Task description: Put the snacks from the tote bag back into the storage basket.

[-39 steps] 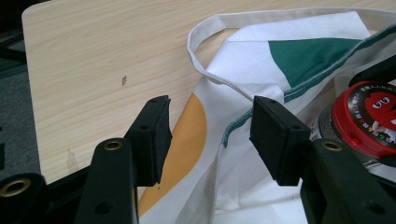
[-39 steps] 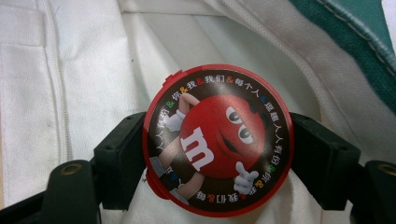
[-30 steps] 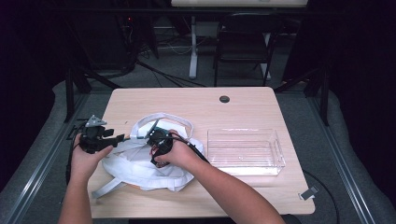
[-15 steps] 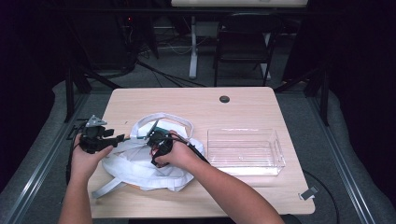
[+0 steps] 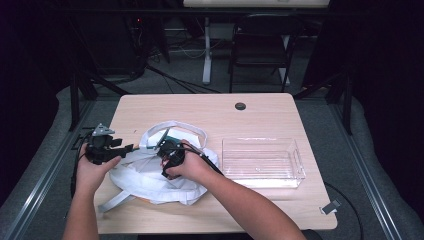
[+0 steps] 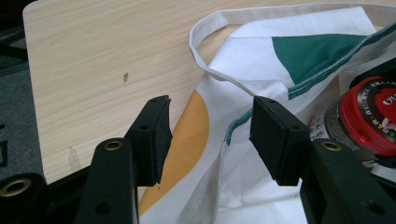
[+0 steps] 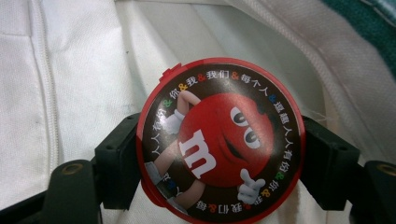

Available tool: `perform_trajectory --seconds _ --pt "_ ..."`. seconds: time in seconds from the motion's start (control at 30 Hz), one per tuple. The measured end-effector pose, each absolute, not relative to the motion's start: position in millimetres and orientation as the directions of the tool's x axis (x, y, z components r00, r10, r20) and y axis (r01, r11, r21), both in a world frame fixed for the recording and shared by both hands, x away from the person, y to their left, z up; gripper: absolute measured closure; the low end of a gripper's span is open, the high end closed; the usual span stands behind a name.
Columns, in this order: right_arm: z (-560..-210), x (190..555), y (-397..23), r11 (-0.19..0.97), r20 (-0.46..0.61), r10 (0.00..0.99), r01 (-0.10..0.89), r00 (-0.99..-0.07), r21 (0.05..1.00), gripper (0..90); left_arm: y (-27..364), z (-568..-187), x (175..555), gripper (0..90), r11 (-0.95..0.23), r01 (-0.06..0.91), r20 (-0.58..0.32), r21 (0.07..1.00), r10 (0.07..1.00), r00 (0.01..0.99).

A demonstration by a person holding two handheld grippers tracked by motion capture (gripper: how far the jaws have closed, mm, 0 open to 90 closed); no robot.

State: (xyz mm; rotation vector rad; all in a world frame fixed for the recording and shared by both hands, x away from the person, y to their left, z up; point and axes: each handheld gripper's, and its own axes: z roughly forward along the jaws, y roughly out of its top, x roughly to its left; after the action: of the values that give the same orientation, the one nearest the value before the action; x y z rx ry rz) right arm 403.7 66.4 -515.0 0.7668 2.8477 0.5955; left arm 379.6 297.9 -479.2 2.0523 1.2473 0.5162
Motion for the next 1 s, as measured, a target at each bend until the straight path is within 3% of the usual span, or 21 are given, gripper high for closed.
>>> perform_trajectory --seconds 1.0 --pt "-474 384 67 0.801 -0.005 0.462 0.415 -0.887 0.430 25.3 299 -478 378 47.8 -0.300 0.616 -0.016 0.728 0.891 0.453"
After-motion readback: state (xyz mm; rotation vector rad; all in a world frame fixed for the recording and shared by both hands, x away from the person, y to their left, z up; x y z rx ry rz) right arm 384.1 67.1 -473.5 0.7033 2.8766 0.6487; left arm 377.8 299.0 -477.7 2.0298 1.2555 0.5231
